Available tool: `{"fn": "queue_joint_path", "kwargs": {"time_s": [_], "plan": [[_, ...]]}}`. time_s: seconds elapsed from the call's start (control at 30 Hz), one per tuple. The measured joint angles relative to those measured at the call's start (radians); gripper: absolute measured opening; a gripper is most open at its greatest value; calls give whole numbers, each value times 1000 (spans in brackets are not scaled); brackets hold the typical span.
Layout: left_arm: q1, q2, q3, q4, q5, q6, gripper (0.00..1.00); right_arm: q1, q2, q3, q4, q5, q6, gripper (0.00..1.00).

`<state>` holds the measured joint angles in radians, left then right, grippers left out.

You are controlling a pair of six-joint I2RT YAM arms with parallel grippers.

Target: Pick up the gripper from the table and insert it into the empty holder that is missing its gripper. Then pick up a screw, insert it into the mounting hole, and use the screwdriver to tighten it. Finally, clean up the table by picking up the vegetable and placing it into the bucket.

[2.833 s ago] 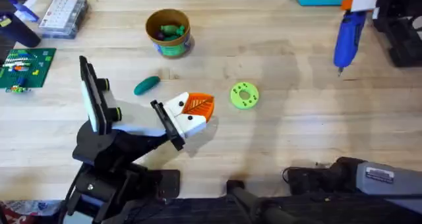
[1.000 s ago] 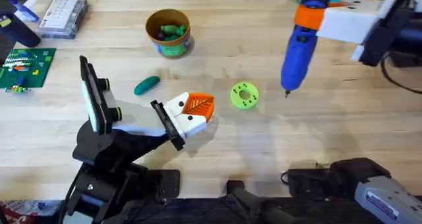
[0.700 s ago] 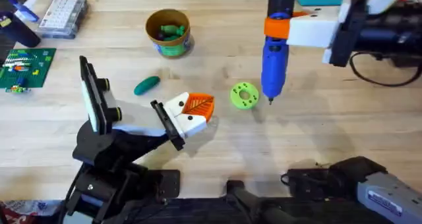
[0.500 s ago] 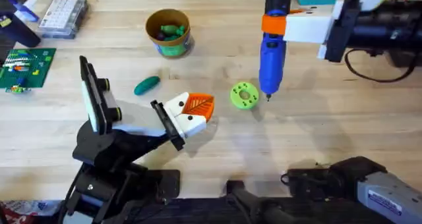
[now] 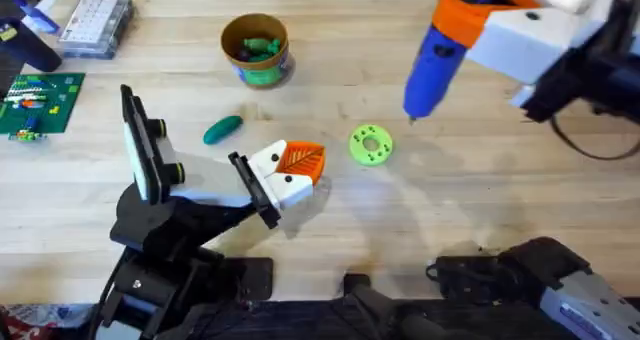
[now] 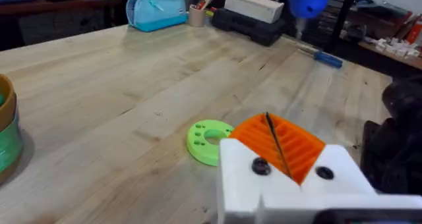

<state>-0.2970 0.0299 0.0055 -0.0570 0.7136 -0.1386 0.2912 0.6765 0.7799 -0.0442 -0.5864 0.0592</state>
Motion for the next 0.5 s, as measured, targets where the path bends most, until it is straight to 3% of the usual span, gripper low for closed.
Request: {"fn": "queue_joint_path", "kwargs": {"time_s": [0.2, 0.5], "plan": [[0, 0, 0, 0, 0, 0, 14, 108, 43, -157, 387, 22, 40, 49], [0, 0, 0, 0, 0, 0, 14, 277, 226, -179, 743, 35, 98, 49]]}}
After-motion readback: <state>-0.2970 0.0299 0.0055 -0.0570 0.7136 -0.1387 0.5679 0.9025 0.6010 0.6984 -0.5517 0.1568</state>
